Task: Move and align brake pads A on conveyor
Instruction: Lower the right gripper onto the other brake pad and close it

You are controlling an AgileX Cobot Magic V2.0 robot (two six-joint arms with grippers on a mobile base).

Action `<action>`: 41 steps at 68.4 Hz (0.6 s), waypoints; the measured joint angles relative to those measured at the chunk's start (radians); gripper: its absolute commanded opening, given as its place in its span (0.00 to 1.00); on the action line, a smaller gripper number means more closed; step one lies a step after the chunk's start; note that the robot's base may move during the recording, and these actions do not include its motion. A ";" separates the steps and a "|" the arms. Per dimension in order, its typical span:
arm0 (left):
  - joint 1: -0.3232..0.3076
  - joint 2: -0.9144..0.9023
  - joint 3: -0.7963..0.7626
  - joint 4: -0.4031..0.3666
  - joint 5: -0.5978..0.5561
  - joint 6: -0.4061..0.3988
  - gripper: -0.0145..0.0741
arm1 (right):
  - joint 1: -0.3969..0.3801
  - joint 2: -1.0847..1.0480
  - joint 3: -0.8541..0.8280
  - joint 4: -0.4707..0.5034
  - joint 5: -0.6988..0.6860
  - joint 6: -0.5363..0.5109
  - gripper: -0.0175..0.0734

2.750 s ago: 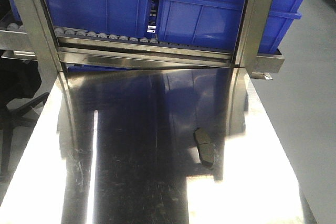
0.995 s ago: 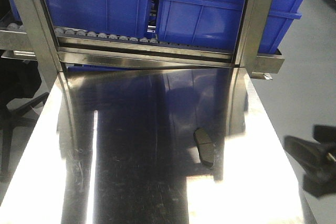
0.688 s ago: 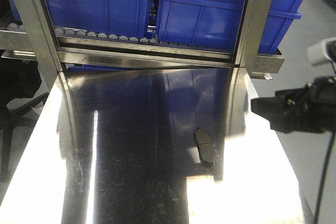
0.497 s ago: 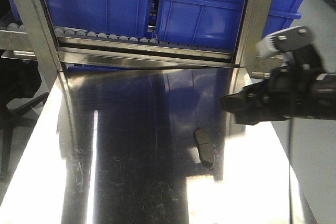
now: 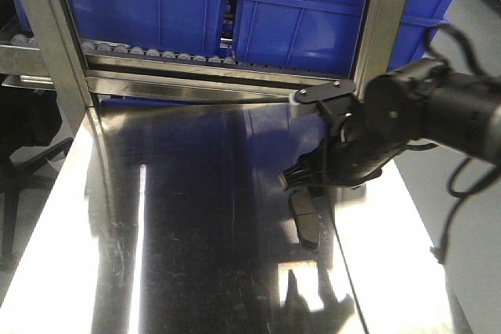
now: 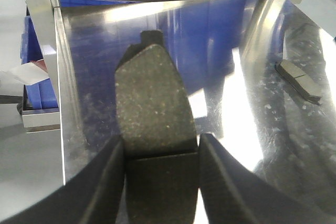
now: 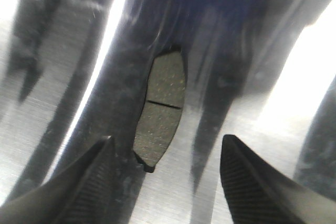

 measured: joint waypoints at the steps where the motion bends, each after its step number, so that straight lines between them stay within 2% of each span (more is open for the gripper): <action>1: 0.000 0.000 0.000 0.000 0.000 0.000 0.16 | 0.001 0.010 -0.010 0.000 0.005 0.003 0.66; 16: 0.000 0.000 0.000 0.000 0.000 0.000 0.16 | 0.004 0.111 -0.060 0.032 0.029 0.039 0.67; 41: 0.000 0.000 0.000 0.000 0.000 0.000 0.16 | -0.002 0.234 -0.141 0.032 0.096 0.086 0.72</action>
